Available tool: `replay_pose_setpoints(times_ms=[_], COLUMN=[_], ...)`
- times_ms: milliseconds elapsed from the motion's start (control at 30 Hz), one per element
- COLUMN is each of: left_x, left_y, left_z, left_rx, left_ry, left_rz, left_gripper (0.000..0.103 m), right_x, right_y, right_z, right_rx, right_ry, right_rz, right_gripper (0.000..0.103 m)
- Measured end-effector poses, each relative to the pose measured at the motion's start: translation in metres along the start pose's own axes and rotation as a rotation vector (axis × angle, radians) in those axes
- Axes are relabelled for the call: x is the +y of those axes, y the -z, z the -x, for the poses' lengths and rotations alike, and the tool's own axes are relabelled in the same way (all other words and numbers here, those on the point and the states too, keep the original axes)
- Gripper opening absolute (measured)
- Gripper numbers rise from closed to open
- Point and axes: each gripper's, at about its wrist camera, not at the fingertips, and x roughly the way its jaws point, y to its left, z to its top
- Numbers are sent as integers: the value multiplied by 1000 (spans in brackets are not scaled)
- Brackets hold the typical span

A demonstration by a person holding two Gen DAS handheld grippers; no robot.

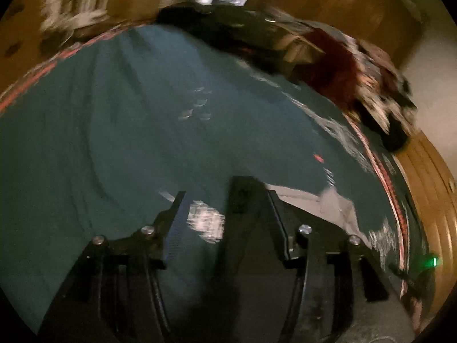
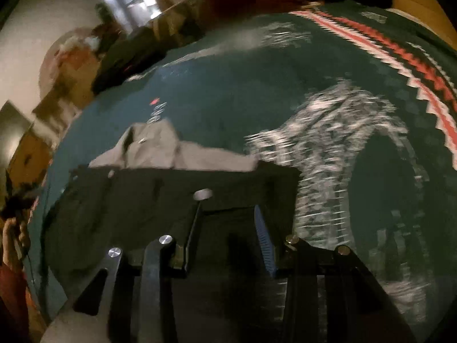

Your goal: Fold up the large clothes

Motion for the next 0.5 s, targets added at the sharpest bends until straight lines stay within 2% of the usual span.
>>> replay_pose_setpoints(times_ms=[67,133,167,233,267,333,367,400,433,467,500], left_x=[-21,-33,-44,-75,-97,-114,-116,-113,-107,-93,-67], left_y=[6,21,31,53,81,118,143,154,159,161,155], left_z=[-23,-41,-42,-33,-24,-20,-24,-30,-36,-36,-32], left_rx=[79,145,166,176,195,240,284,308,319,317,313], left_ry=[64,52,73,162,230,305,305,269,233,231,253], left_rz=[-71,-85,-122,-249,-350,-424,-465,-476,-462,-417,-327], left_gripper=[54,52,52,52,52,54,54,53,47,33,18], right_x=[25,54,61,88,106,142,166,181,196,205,209], right_y=[5,12,16,37,50,76,96,109,126,137,150], right_z=[-9,-15,-15,-11,-7,-7,-9,-13,-20,-26,-36], right_rx=[15,22,20,14,8,-2,0,5,8,12,24], right_ry=[-26,-42,-47,-101,-128,-143,-151,-148,-124,-89,-38], right_rz=[40,85,86,60,76,151,202,236,290,333,367], right_gripper=[43,43,43,43,43,43,43,43,40,40,40])
